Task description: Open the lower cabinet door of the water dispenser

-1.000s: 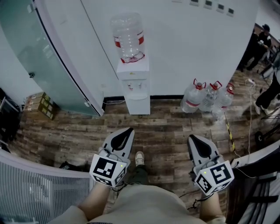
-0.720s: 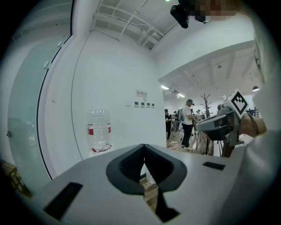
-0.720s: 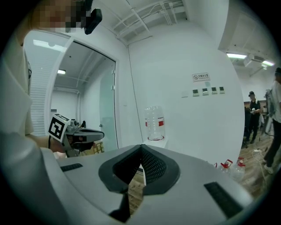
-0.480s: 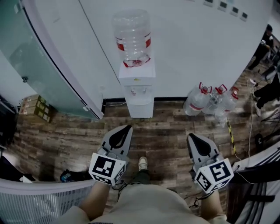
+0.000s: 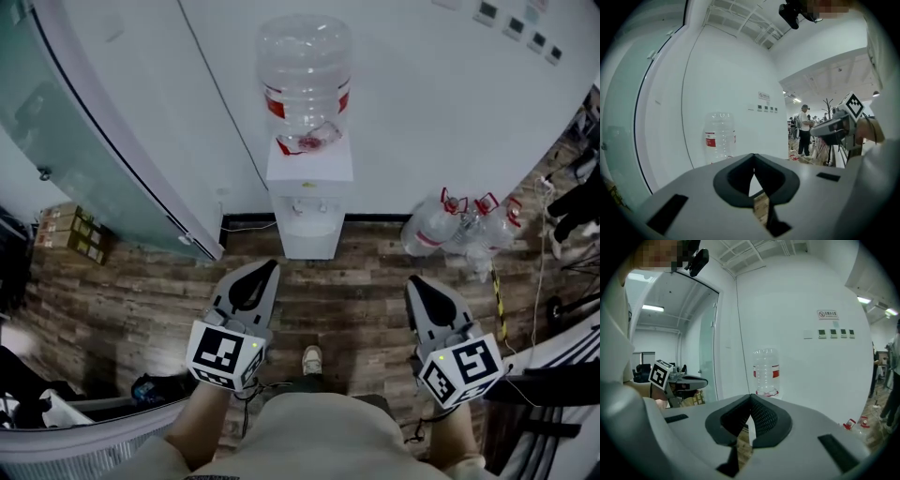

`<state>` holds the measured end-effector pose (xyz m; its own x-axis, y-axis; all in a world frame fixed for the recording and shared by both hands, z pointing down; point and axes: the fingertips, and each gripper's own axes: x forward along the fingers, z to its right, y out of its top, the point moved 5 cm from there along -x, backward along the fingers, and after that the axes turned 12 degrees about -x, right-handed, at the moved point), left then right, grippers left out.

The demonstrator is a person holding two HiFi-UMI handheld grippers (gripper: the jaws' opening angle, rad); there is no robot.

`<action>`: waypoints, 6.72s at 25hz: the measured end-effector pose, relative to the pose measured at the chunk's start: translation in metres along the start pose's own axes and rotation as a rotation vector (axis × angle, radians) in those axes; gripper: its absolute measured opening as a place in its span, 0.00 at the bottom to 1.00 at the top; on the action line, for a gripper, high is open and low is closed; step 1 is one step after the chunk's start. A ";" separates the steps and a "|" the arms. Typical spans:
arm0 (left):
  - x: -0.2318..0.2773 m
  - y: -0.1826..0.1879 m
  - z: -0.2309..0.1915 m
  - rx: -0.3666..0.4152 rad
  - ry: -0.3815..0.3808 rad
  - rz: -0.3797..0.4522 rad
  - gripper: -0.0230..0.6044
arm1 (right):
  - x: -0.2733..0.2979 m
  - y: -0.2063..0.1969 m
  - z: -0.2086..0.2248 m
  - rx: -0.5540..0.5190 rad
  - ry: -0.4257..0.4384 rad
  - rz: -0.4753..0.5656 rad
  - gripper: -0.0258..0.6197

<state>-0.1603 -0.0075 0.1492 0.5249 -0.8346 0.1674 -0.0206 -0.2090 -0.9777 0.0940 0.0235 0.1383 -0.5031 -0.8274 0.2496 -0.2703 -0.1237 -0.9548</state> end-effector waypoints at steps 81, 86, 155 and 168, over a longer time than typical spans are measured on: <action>0.302 -0.340 -0.159 -0.036 0.253 0.026 0.05 | 0.444 -0.421 0.110 0.008 0.289 -0.080 0.49; 0.321 -0.402 -0.180 -0.040 0.280 0.012 0.05 | 0.484 -0.489 0.102 -0.043 0.306 -0.111 0.52; 0.091 -0.637 -0.276 -0.325 0.572 -0.307 0.05 | 0.524 -0.612 -0.294 0.073 0.841 -0.422 0.53; 0.091 -0.540 -0.262 -0.331 0.478 -0.276 0.05 | 0.461 -0.534 -0.202 0.046 0.611 -0.407 0.17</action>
<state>-0.3241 -0.1036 0.7259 0.1131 -0.8467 0.5199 -0.2406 -0.5310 -0.8125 -0.1588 -0.1812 0.7957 -0.7414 -0.2600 0.6187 -0.5054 -0.3903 -0.7696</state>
